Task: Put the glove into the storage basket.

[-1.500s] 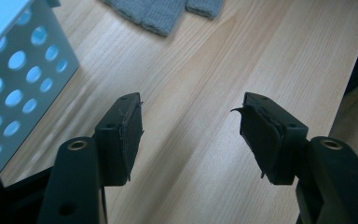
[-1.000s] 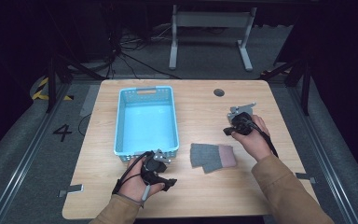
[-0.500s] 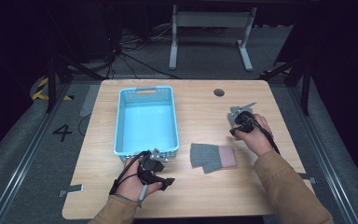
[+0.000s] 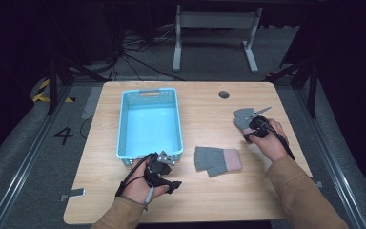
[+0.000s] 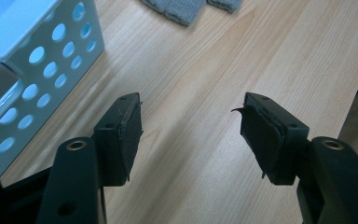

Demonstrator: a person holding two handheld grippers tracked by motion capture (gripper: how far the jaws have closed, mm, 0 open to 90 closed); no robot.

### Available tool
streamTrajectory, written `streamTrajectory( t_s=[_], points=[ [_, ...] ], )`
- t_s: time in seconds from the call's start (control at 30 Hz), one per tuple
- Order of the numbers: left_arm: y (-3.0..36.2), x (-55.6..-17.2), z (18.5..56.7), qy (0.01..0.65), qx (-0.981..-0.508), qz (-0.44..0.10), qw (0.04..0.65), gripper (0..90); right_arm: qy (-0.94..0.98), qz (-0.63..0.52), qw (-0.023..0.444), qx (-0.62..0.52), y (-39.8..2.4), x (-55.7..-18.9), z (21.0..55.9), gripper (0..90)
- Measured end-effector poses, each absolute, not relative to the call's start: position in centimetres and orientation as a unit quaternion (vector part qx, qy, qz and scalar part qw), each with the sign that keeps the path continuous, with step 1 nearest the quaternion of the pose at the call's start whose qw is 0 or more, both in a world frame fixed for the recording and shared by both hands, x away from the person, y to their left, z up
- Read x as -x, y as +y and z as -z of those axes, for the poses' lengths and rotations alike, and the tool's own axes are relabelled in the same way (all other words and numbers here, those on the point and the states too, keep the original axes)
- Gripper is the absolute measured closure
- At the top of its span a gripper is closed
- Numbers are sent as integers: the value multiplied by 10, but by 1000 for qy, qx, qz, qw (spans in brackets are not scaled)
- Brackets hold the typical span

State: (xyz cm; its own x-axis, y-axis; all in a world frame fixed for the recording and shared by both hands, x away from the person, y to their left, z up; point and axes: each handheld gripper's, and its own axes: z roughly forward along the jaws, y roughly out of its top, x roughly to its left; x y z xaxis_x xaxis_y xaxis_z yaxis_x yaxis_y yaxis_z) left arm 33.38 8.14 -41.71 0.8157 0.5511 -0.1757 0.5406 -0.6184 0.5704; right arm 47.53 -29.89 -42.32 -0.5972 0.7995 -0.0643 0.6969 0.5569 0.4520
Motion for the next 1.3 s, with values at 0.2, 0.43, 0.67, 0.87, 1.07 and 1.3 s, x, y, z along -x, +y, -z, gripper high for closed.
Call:
streamTrajectory(
  t_s=[0.2, 0.43, 0.67, 0.87, 1.07, 1.3],
  points=[
    [79, -335, 417, 299, -901, -6, 313, 393, 864, -189, 134, -447, -315, -474, 426, 900],
    [80, -334, 418, 301, -900, -9, 313, 393, 857, -186, 135, -460, -330, -475, 427, 900],
    [82, -333, 418, 305, -900, -9, 312, 392, 850, -187, 138, -472, -340, -477, 424, 900],
    [83, -332, 418, 307, -899, -10, 312, 392, 848, -190, 136, -476, -343, -476, 421, 900],
    [82, -332, 419, 304, -901, -10, 311, 388, 833, -231, 127, -486, -344, -476, 407, 860],
    [82, -332, 420, 305, -901, -9, 308, 386, 829, -241, 139, -485, -340, -488, 395, 716]
  ],
)
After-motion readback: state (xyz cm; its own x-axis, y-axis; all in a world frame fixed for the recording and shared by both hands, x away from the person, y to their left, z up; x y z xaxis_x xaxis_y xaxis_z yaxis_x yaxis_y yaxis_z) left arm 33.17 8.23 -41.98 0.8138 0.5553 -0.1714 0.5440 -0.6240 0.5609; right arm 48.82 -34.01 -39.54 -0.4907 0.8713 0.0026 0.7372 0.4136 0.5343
